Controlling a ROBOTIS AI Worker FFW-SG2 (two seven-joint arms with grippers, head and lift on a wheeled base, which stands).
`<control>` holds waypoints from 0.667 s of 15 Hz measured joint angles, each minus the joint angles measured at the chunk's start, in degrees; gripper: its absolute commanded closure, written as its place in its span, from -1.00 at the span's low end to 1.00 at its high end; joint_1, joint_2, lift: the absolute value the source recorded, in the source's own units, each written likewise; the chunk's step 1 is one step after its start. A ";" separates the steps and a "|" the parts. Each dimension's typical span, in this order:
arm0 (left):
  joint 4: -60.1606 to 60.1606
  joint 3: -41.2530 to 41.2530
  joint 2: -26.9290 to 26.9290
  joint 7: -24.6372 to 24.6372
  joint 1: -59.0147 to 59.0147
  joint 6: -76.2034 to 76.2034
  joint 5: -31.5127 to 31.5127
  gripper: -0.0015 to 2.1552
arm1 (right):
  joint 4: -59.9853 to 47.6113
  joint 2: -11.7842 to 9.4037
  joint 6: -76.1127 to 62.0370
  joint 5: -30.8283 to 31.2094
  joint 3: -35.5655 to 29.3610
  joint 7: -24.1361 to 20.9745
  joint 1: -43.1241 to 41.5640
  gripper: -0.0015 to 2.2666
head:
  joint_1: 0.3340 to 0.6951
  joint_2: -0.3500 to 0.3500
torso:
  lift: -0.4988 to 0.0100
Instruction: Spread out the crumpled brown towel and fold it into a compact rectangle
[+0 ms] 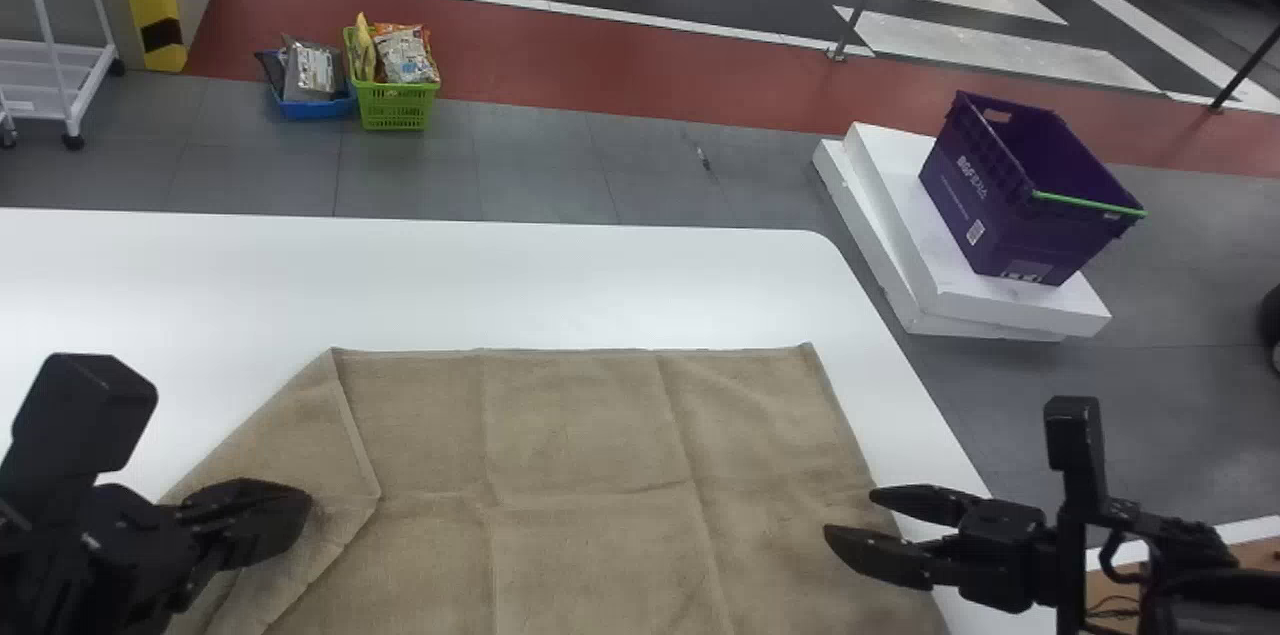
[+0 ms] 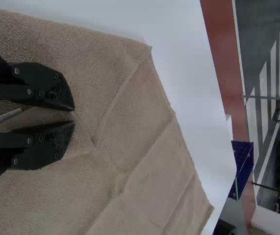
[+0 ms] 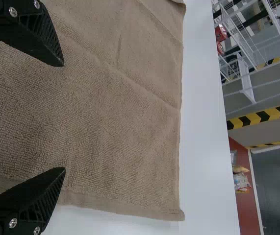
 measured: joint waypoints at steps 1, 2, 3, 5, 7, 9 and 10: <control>-0.23 0.00 0.04 -0.06 0.01 -0.09 -0.11 0.86 | 0.25 0.00 0.00 0.03 0.09 0.00 -0.15 -0.97 | 1.00 -1.00 | 0.46; -0.45 0.07 0.05 -0.02 0.16 -0.12 -0.16 0.86 | 0.42 -0.01 0.00 0.07 0.15 0.00 -0.24 -0.97 | 1.00 -1.00 | 0.46; -0.73 0.21 0.08 -0.22 0.37 -0.12 -0.19 0.86 | 0.57 -0.03 0.00 0.11 0.22 0.00 -0.35 -0.97 | 1.00 -1.00 | 0.46; -2.27 0.67 0.15 -0.87 1.30 -0.13 -0.22 0.86 | 1.03 -0.09 0.00 0.21 0.37 0.00 -0.70 -0.97 | 1.00 -1.00 | 0.46; -4.62 1.04 0.21 -1.60 2.79 -0.10 -0.21 0.41 | 1.31 -0.09 0.00 0.28 0.59 0.00 -0.94 -0.97 | 1.00 -1.00 | 0.46; -6.42 1.00 0.22 -1.20 4.52 -0.34 -0.14 0.13 | 1.46 -0.09 -0.04 0.31 0.74 0.00 -1.10 -0.97 | 1.00 -1.00 | 0.46; -6.72 0.77 0.22 -0.83 5.23 -0.79 -0.14 0.13 | 1.51 -0.09 -0.06 0.31 0.83 0.00 -1.15 -0.97 | 1.00 -1.00 | 0.46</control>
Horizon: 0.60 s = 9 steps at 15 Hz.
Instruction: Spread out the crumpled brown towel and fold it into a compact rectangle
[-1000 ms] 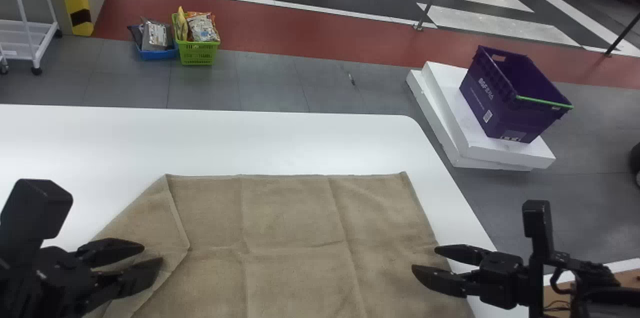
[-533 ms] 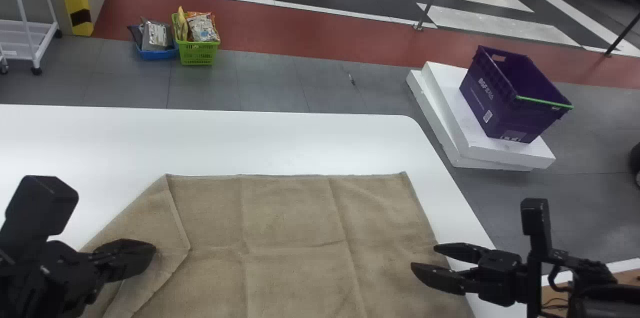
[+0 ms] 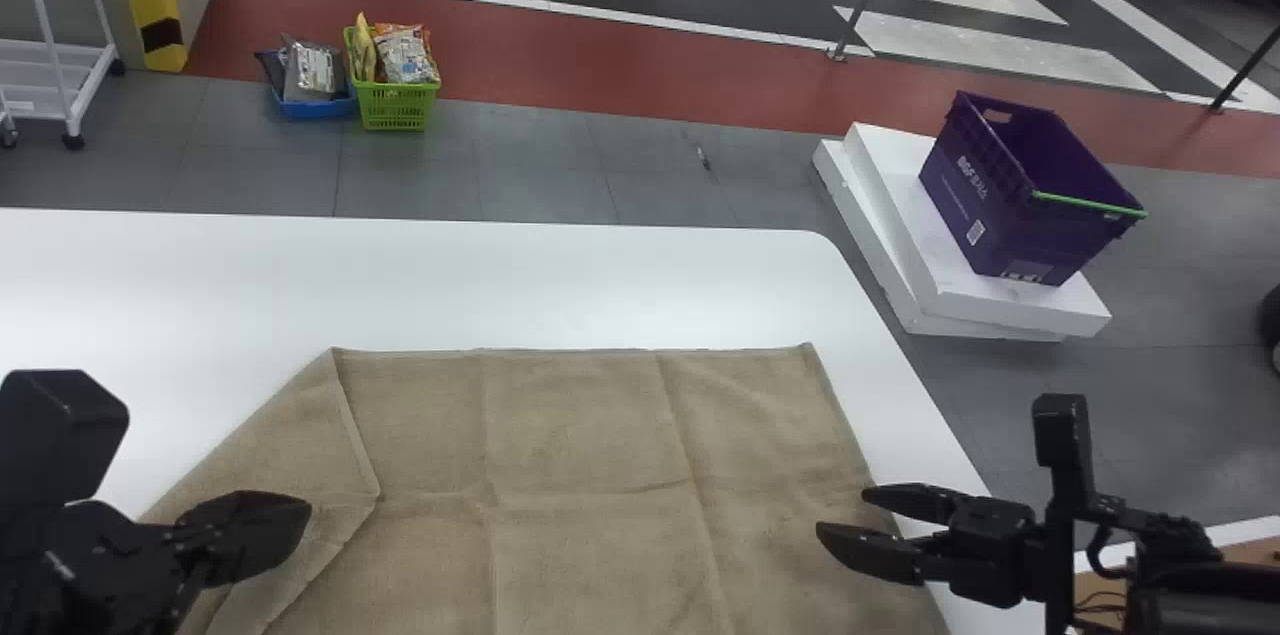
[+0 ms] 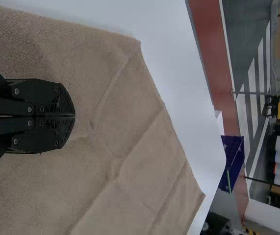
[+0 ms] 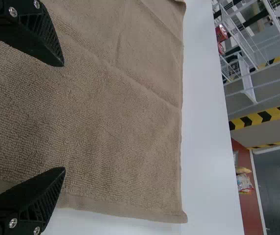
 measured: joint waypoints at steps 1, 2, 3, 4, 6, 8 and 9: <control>0.01 -0.34 0.01 0.70 0.38 -0.26 -0.05 0.13 | 0.02 0.00 -0.01 0.00 0.06 0.00 -0.04 -0.97 | 1.00 -1.00 | 0.46; 0.31 -0.72 0.04 1.92 0.57 -0.37 -0.30 0.10 | 0.03 0.00 -0.01 0.00 0.09 0.00 -0.05 -0.97 | 1.00 -1.00 | 0.46; 0.83 -1.19 0.07 3.43 0.67 -0.52 -0.96 -0.18 | 0.03 0.00 -0.01 0.00 0.10 0.00 -0.05 -0.97 | 1.00 -1.00 | 0.46; 1.31 -1.55 0.09 4.34 0.73 -0.66 -1.84 -0.36 | 0.03 0.00 -0.02 -0.01 0.10 0.00 -0.03 -0.97 | 1.00 -1.00 | 0.46; 1.45 -1.66 0.15 4.58 1.06 -0.74 -2.68 -0.36 | 0.03 0.00 -0.10 -0.06 -0.01 0.05 0.07 -0.97 | 1.00 -1.00 | 0.46; 0.87 -1.33 0.24 4.40 1.75 -0.74 -2.79 -0.36 | 0.09 -0.02 -0.12 -0.11 -0.13 0.03 0.12 -0.97 | 1.00 -1.00 | 0.46; 0.47 -1.09 0.26 4.42 2.19 -0.74 -2.80 -0.36 | 0.10 -0.02 -0.13 -0.14 -0.11 0.01 0.13 -0.97 | 1.00 -1.00 | 0.46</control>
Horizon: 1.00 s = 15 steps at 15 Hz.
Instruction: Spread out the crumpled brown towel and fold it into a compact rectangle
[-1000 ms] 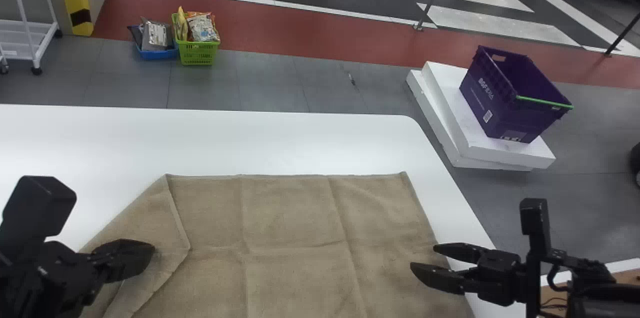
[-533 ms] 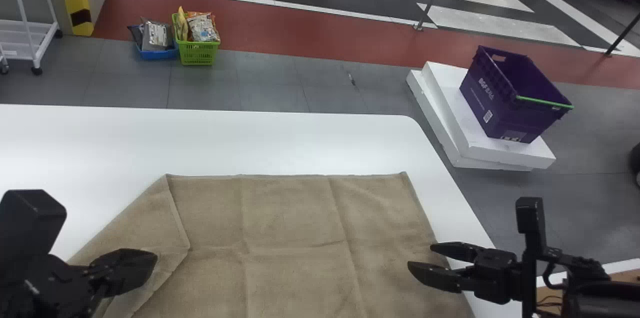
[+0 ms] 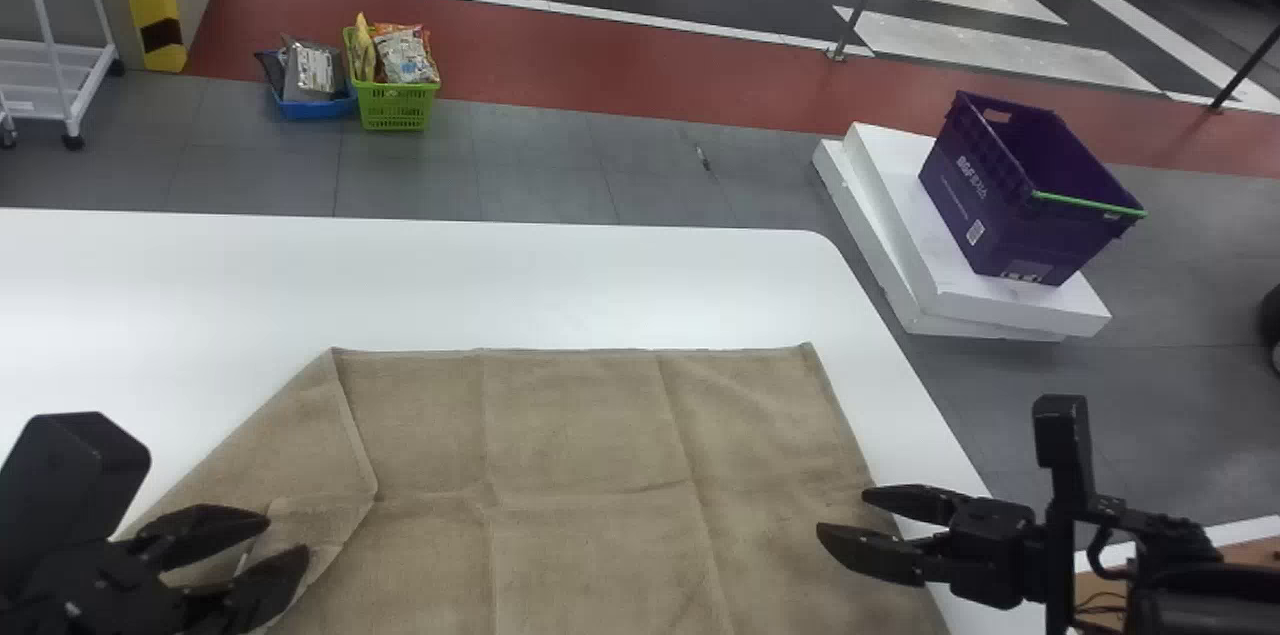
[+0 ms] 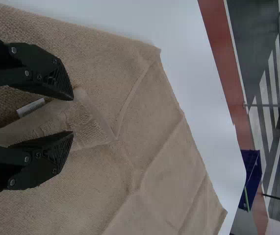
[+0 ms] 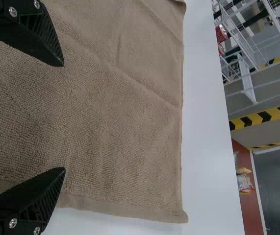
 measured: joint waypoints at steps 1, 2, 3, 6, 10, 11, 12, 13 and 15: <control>-0.33 0.30 0.00 0.05 0.41 0.00 0.00 -0.36 | 0.02 0.00 -0.08 -0.01 0.09 0.01 0.00 -0.97 | 1.00 -1.00 | 0.46; -0.53 0.58 0.01 0.13 0.71 0.00 -0.01 -0.36 | 0.06 0.00 -0.14 -0.02 0.18 0.01 0.00 -0.97 | 1.00 -1.00 | 0.46; -0.66 0.88 0.01 0.31 1.01 0.00 0.00 -0.36 | 0.12 0.01 -0.23 -0.02 0.27 0.01 0.00 -0.97 | 1.00 -1.00 | 0.46; -0.75 1.42 0.01 0.66 1.28 -0.36 0.12 -0.36 | 0.20 0.01 -0.33 -0.01 0.46 0.07 0.00 -0.97 | 1.00 -1.00 | 0.46; -0.89 2.27 0.08 0.72 1.56 -1.05 0.30 -0.36 | 0.31 0.00 -0.40 -0.03 0.36 0.08 0.11 -0.97 | 1.00 -1.00 | 0.46; -0.89 2.31 0.19 0.42 1.68 -1.05 0.28 -0.35 | 0.34 0.00 -0.46 -0.03 0.37 0.07 0.12 -0.97 | 1.00 -1.00 | 0.46; -0.89 2.27 0.28 -0.21 1.82 -1.05 0.27 -0.35 | 0.36 0.00 -0.49 -0.02 0.45 0.07 0.10 -0.97 | 1.00 -1.00 | 0.46; -1.10 2.19 0.34 -0.72 1.98 -1.06 0.26 -0.35 | 0.36 0.00 -0.51 0.02 0.55 0.03 0.03 -0.97 | 1.00 -1.00 | 0.46; -1.98 2.06 0.45 -1.06 2.53 -1.11 0.26 -0.35 | 0.37 0.01 -0.51 0.05 0.65 -0.01 -0.06 -0.97 | 1.00 -1.00 | 0.46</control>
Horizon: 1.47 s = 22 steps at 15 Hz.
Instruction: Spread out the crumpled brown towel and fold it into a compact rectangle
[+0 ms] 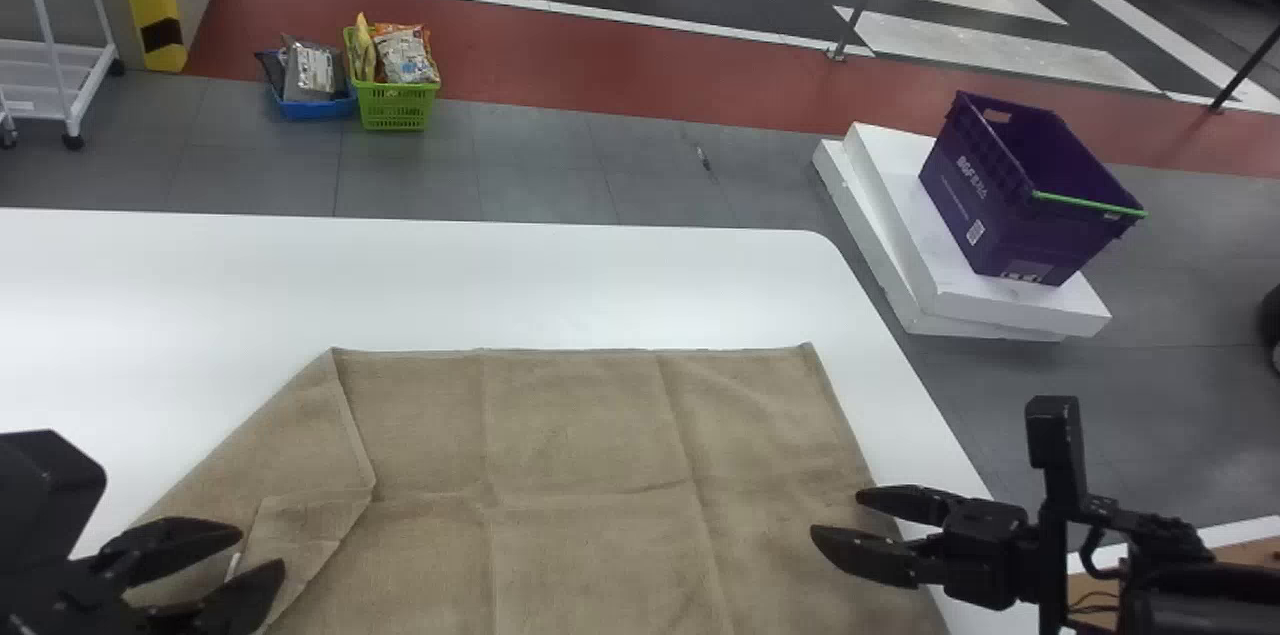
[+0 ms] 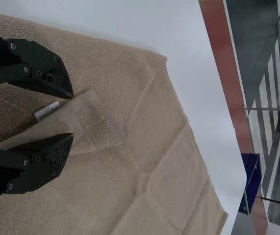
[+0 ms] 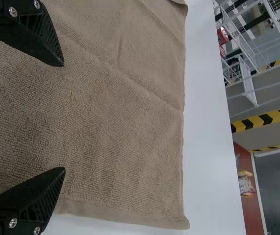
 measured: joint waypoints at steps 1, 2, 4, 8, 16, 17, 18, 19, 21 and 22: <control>-0.32 -0.10 0.12 -0.01 0.22 0.00 0.00 -0.35 | 0.00 0.00 0.00 0.00 0.01 0.00 -0.01 -0.97 | 1.00 -1.00 | 0.46; -0.51 -0.23 0.24 0.01 0.35 0.02 -0.02 -0.35 | 0.00 0.00 0.00 0.00 0.01 0.04 -0.02 -0.97 | 1.00 -1.00 | 0.46; -0.60 -0.38 0.39 -0.31 0.40 0.05 -0.09 0.09 | 0.00 0.01 0.00 0.00 0.01 0.08 -0.02 -0.97 | 1.00 -1.00 | 0.46; -0.49 -0.59 0.44 -0.38 0.37 0.09 -0.25 -0.31 | 0.00 0.01 0.00 0.01 0.01 0.09 -0.02 -0.97 | 1.00 -1.00 | 0.46; -0.81 -0.72 0.44 0.70 1.11 0.16 -0.34 -0.56 | -0.09 -0.07 0.00 0.03 0.06 0.36 -0.02 -0.97 | 1.00 -1.00 | 0.46; -0.71 -0.74 0.45 0.69 1.10 0.12 -0.40 -0.52 | -0.09 -0.08 0.00 0.06 0.05 0.41 -0.02 -0.97 | 1.00 -1.00 | 0.46; -0.58 -0.80 0.48 0.42 1.07 0.13 -0.71 -0.40 | -0.09 -0.12 0.00 0.06 0.04 0.44 -0.02 -0.97 | 1.00 -1.00 | 0.46; -0.38 -0.97 0.51 0.13 1.04 0.16 -1.18 -0.35 | -0.09 -0.15 0.00 0.05 0.02 0.44 -0.02 -0.97 | 1.00 -1.00 | 0.46; -0.13 -1.31 0.53 -0.33 1.03 0.19 -1.67 -0.35 | -0.09 -0.16 0.00 0.02 0.01 0.44 -0.03 -0.97 | 1.00 -1.00 | 0.46; -0.11 -1.51 0.58 -0.43 1.03 0.20 -1.79 -0.24 | -0.09 -0.17 0.00 0.04 0.03 0.44 -0.07 -0.97 | 1.00 -1.00 | 0.46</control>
